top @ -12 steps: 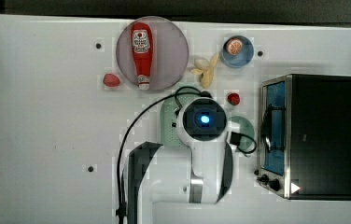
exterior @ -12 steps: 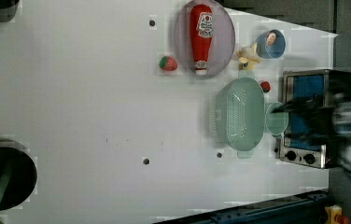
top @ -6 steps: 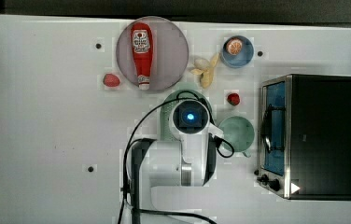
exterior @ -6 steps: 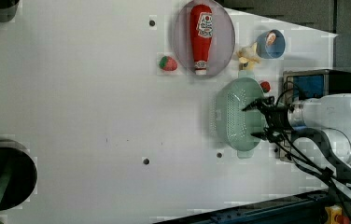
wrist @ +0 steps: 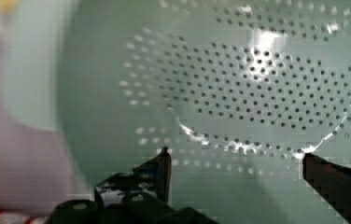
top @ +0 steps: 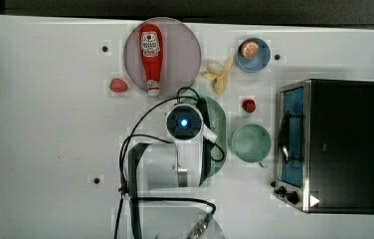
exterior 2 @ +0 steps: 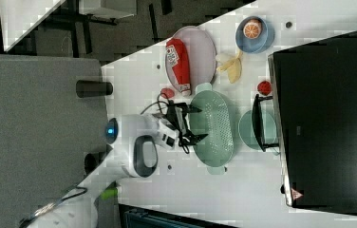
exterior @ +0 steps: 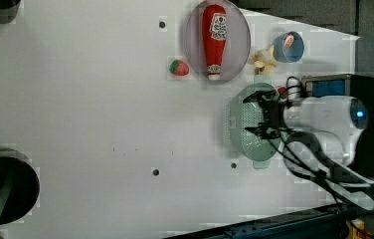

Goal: Drag strainer right to left.

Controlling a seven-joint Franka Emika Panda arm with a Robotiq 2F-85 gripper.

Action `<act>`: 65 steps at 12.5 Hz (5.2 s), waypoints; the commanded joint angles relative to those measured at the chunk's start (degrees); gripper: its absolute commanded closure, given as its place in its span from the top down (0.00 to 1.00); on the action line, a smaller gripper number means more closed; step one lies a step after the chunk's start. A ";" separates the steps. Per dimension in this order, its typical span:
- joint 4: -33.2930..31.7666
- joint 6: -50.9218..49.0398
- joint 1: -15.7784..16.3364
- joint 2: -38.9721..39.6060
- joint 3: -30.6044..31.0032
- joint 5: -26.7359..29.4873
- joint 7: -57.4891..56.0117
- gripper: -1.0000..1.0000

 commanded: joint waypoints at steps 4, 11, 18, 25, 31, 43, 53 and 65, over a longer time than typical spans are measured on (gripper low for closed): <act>-2.28 3.23 1.06 0.81 2.73 -0.50 10.30 1.00; -1.94 3.00 3.18 0.84 8.27 2.57 15.55 1.00; -1.08 3.01 7.12 1.48 11.39 2.89 23.99 1.00; 8.05 2.31 13.25 7.94 11.48 2.89 30.90 1.00; 15.53 1.07 17.84 12.85 11.48 3.00 36.48 1.00; 25.12 0.21 25.25 18.86 11.50 3.06 45.23 1.00; 27.66 -11.39 26.68 12.34 11.79 2.92 38.58 1.00; 27.50 -53.42 20.27 -26.56 -9.95 2.33 -18.76 1.00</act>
